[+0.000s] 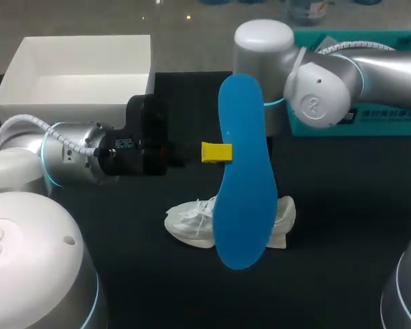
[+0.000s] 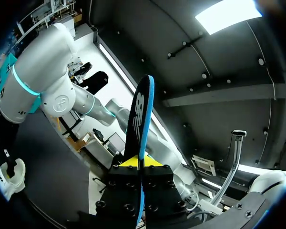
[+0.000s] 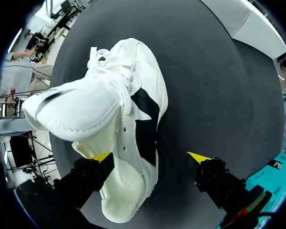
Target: Take the shoe out of the shoebox, open the shoe tongue, remove and reinsert the insole, then place the shoe into the shoebox
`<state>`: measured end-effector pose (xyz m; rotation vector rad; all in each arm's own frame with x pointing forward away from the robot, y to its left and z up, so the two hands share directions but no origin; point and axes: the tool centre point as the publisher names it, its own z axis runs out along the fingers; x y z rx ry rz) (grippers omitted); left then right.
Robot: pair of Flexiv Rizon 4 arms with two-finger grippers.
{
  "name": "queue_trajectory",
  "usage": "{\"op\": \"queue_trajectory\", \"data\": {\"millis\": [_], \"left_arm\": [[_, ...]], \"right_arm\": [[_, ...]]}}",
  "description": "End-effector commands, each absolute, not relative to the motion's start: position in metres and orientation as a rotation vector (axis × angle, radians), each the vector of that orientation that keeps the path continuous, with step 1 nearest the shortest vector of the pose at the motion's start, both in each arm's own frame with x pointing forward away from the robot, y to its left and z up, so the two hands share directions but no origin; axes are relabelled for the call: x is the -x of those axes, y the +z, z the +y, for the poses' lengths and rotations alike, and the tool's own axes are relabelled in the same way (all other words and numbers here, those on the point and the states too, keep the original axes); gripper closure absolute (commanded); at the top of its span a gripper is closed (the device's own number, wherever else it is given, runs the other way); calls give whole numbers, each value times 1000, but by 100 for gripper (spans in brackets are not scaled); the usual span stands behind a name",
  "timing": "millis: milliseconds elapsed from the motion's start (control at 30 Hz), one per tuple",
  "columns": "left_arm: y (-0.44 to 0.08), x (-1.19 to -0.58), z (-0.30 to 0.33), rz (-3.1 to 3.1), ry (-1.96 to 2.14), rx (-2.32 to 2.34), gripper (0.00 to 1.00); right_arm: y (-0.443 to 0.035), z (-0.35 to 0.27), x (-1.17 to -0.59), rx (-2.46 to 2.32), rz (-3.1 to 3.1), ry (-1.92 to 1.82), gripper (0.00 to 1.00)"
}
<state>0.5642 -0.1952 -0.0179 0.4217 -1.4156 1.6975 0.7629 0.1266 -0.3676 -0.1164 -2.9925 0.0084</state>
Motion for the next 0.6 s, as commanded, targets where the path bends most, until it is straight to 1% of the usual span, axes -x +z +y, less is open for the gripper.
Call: {"op": "queue_trajectory", "data": {"millis": [33,133,167,200,233,300,333,367,400,433,600], "left_arm": [[-20,-563,-196,-1411,1702,-421,100],[-20,-563,-196,-1411,1702,-421,100],[-20,-563,-196,-1411,1702,-421,100],[-20,-563,-196,-1411,1702,-421,100],[-20,-563,-196,-1411,1702,-421,100],[-20,-563,-196,-1411,1702,-421,100],[-20,-563,-196,-1411,1702,-421,100],[-20,-563,-196,-1411,1702,-421,100],[-20,-563,-196,-1411,1702,-421,100],[-20,-563,-196,-1411,1702,-421,100],[-20,-563,-196,-1411,1702,-421,100]], "right_arm": [[-377,133,-767,112,-2977,12,0],[-378,136,-769,111,-2973,7,0],[-378,137,-769,115,-2973,-3,2],[-377,138,-769,117,-2974,-9,7],[-377,139,-769,119,-2974,-10,17],[-377,141,-767,119,-2971,-11,33],[-377,141,-765,120,-2967,-12,52],[-378,141,-763,124,-2962,-16,65],[-379,141,-761,133,-2956,-16,89],[-379,140,-758,132,-2950,-28,100],[-378,140,-755,123,-2949,-35,100]]}}
